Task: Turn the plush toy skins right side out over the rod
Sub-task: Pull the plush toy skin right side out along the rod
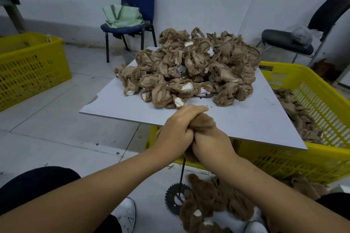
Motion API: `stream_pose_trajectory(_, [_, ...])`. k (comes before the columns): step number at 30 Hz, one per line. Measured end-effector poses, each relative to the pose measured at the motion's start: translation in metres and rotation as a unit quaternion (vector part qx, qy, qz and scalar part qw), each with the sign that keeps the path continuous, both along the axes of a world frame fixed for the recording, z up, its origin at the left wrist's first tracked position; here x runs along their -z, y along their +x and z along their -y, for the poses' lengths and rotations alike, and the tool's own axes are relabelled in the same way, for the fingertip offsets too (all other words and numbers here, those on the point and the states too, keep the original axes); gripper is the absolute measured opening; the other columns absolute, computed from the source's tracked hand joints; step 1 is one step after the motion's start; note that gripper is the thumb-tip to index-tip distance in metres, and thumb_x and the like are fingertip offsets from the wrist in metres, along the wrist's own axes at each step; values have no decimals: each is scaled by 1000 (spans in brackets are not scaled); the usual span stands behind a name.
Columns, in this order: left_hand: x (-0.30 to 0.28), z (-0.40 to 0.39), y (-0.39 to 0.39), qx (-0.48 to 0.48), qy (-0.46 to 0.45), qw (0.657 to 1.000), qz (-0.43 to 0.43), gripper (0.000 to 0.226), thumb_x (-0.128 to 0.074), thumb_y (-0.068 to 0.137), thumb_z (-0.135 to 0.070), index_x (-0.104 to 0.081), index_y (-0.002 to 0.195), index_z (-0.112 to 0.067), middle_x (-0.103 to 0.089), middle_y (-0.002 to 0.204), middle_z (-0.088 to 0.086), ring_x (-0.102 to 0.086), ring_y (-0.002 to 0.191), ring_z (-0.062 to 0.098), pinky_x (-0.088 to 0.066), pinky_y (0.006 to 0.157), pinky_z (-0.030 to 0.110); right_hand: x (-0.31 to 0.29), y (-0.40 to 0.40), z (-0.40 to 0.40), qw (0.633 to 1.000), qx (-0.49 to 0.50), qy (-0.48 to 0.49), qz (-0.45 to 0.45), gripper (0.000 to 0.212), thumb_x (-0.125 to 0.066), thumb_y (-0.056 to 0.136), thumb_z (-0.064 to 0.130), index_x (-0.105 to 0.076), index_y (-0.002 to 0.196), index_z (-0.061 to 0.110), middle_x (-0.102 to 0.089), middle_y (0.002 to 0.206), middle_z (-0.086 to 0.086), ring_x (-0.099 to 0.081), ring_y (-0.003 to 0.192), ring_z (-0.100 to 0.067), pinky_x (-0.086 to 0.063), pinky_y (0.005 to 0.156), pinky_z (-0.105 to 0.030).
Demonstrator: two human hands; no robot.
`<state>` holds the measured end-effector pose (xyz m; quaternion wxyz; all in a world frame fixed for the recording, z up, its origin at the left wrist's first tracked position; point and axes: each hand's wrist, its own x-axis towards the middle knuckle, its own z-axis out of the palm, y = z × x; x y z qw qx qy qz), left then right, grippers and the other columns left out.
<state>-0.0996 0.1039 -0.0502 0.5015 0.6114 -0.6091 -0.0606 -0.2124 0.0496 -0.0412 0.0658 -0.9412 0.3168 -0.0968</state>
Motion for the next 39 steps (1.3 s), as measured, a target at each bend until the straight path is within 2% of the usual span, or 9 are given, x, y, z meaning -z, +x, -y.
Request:
stream_pose_trajectory(4, [17,-3,-6,3,175,979,-101,51,-37,80,-13,-53,123,-36,-66,105,-9,-62,98,-3,-55,84,34,6,-2,-2,990,-8,108,-85,23,-44,99,22,-47,121,15,-59,93,-1,-60,82,-23,-53,72,-38])
stream_pose_trajectory(9, [5,1,2,-49,234,971,13,17,-51,82,-1,-57,94,-12,-55,103,4,-54,97,21,-50,83,47,5,-1,0,992,22,88,-86,14,-41,100,22,-50,110,18,-52,84,2,-55,76,-21,-46,63,-35])
stream_pose_trajectory(12, [-10,-3,9,-113,148,966,176,19,-58,79,0,-46,72,-13,-46,92,1,-46,88,24,-38,67,38,-4,-3,1,998,42,39,-32,13,-40,102,26,-49,104,18,-46,79,3,-51,72,-21,-40,59,-33])
stream_pose_trajectory(17, [-32,-18,7,-86,-91,975,182,19,-55,78,4,-67,85,-9,-62,71,3,-53,65,17,-44,51,36,-27,-10,-12,978,48,-49,197,5,-49,89,19,-51,91,24,-44,65,13,-57,62,-24,-32,46,-28])
stream_pose_trajectory(19, [-33,-23,8,-57,-187,949,247,19,-59,82,9,-73,92,1,-66,71,10,-60,63,24,-47,52,39,-26,-18,-17,949,8,-110,295,28,-56,81,19,-71,104,13,-72,83,1,-70,74,-26,-40,46,-21])
stream_pose_trajectory(22, [-32,-28,11,-23,-273,884,379,16,-59,91,8,-69,104,7,-69,73,16,-61,60,27,-48,57,39,-17,-25,-14,938,-51,-139,314,39,-66,93,22,-66,131,15,-61,139,-1,-65,115,-16,-54,73,-34])
stream_pose_trajectory(27, [-21,-33,16,64,-240,837,487,16,-65,91,5,-73,78,0,-57,61,6,-48,52,20,-43,52,31,-2,-36,-1,948,-89,-85,293,35,-76,79,5,-66,111,14,-58,132,0,-60,106,-22,-49,77,-39])
stream_pose_trajectory(34, [-29,-31,20,116,-53,866,484,11,-54,78,-4,-56,69,-10,-52,56,2,-39,43,21,-31,37,29,0,-45,7,979,-109,30,168,29,-76,76,23,-53,93,22,-47,119,2,-51,92,-23,-48,62,-40])
stream_pose_trajectory(39, [-39,-29,14,-77,-104,926,356,16,-51,87,-22,-58,76,-11,-53,74,2,-44,66,20,-29,64,33,-5,-43,10,972,-115,128,163,31,-78,77,29,-48,83,28,-39,111,9,-52,84,-17,-51,63,-45])
